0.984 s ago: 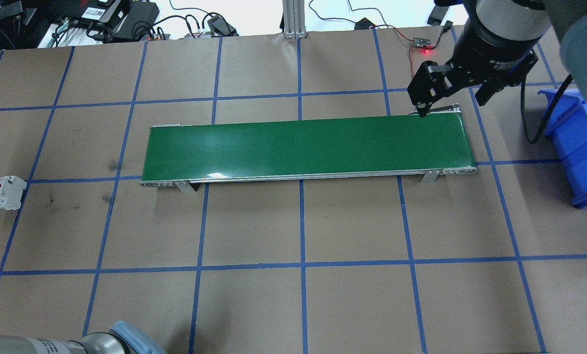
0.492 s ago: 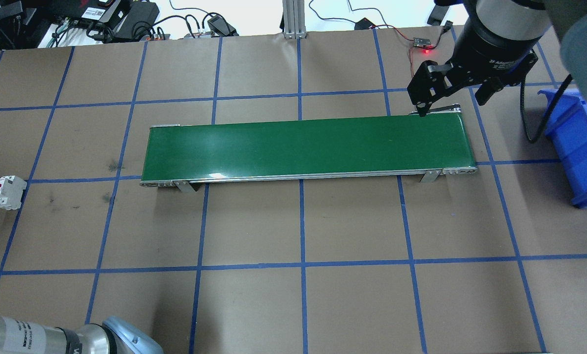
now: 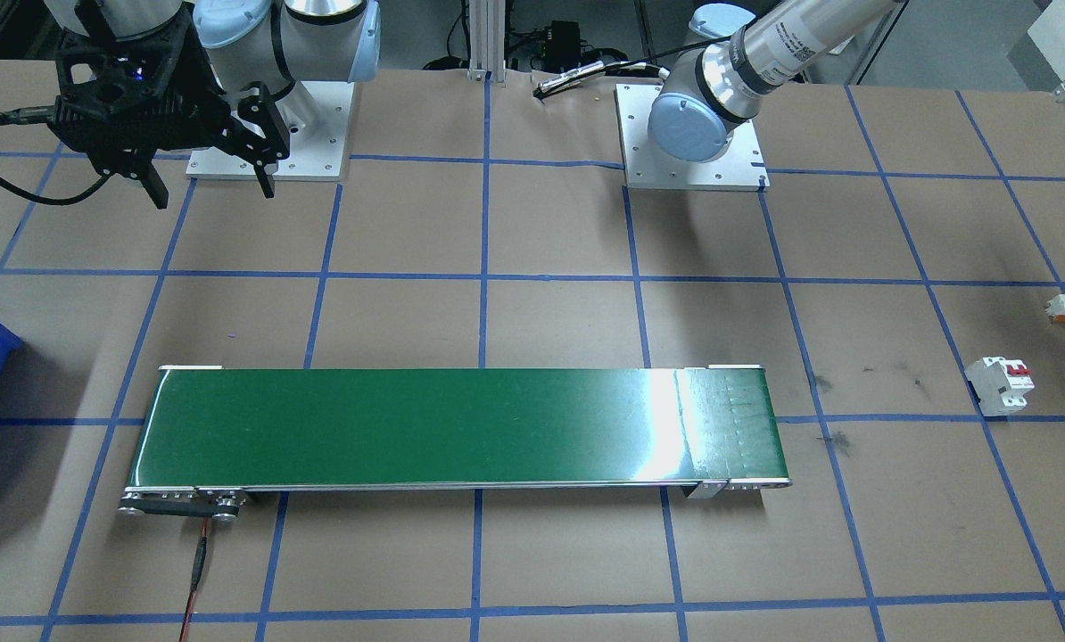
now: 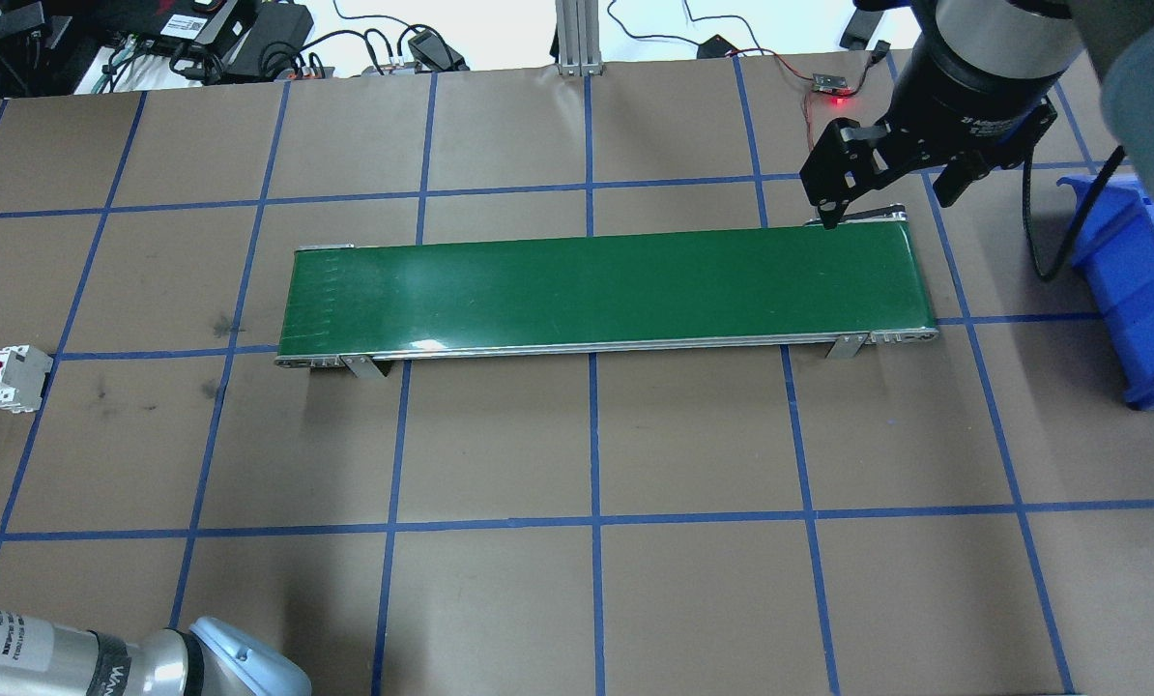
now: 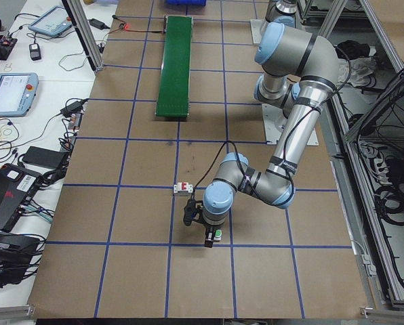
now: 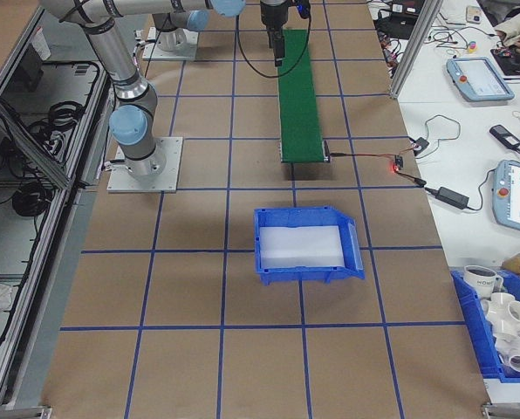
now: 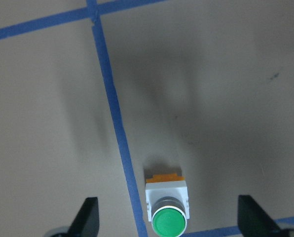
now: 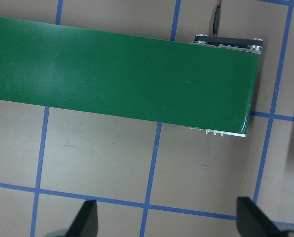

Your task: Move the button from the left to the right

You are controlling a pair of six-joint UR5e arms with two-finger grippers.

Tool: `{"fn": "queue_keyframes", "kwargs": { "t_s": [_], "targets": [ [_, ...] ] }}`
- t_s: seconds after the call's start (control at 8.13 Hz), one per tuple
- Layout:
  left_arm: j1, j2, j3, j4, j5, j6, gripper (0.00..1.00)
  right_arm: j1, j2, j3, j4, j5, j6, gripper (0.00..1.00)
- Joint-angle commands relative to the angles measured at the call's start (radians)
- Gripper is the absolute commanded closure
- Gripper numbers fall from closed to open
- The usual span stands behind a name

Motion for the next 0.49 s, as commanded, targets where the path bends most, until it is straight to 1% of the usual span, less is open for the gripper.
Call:
{"fn": "queue_keyframes", "kwargs": {
  "t_s": [0.0, 0.37],
  "targets": [
    [0.018, -0.050, -0.007, 0.010, -0.001, -0.017, 0.00, 0.000, 0.000, 0.000, 0.000, 0.001, 0.000, 0.00],
    [0.022, -0.090, -0.007, 0.021, 0.005, -0.014, 0.00, 0.000, 0.000, 0.000, 0.000, -0.001, 0.000, 0.00]
  ]
}}
